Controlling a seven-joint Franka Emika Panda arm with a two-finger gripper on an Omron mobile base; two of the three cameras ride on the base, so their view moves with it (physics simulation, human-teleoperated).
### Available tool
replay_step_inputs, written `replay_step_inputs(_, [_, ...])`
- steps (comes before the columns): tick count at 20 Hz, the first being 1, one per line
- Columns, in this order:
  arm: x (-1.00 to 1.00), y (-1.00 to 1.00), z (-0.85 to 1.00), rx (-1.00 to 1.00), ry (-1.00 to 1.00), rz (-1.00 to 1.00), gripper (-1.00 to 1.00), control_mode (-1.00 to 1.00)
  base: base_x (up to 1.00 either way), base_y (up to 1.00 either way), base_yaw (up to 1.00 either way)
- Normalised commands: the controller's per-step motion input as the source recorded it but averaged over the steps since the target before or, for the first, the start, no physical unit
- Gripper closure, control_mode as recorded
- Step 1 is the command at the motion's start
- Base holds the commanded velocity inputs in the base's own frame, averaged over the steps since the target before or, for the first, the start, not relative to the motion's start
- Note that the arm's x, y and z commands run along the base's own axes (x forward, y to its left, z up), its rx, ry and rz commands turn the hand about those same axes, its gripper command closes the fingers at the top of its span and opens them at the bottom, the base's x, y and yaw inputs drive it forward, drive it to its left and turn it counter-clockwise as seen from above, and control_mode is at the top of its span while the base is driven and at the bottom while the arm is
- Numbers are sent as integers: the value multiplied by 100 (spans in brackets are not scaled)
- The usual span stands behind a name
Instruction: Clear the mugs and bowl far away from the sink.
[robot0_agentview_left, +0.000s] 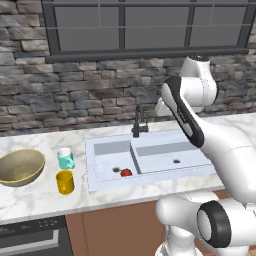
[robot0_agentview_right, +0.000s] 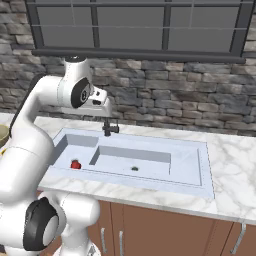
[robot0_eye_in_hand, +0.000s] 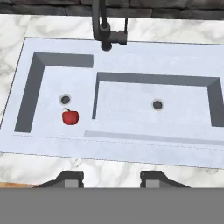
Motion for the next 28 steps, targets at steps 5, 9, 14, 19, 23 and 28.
replay_step_inputs(5, [-21,3,-6,0,-1,0,-100,-100,0,0,0])
replay_step_inputs(9, [-39,25,-30,10,4,0,-100,-100,0,0,0])
replay_step_inputs(14, [-62,53,0,0,-6,0,-100,-100,0,0,0])
replay_step_inputs(19, [-61,56,0,0,-4,0,-100,-100,0,0,0])
replay_step_inputs(23, [-53,58,0,0,-1,0,-100,-100,0,0,0])
replay_step_inputs(28, [-47,60,0,0,0,0,-100,-100,0,0,0])
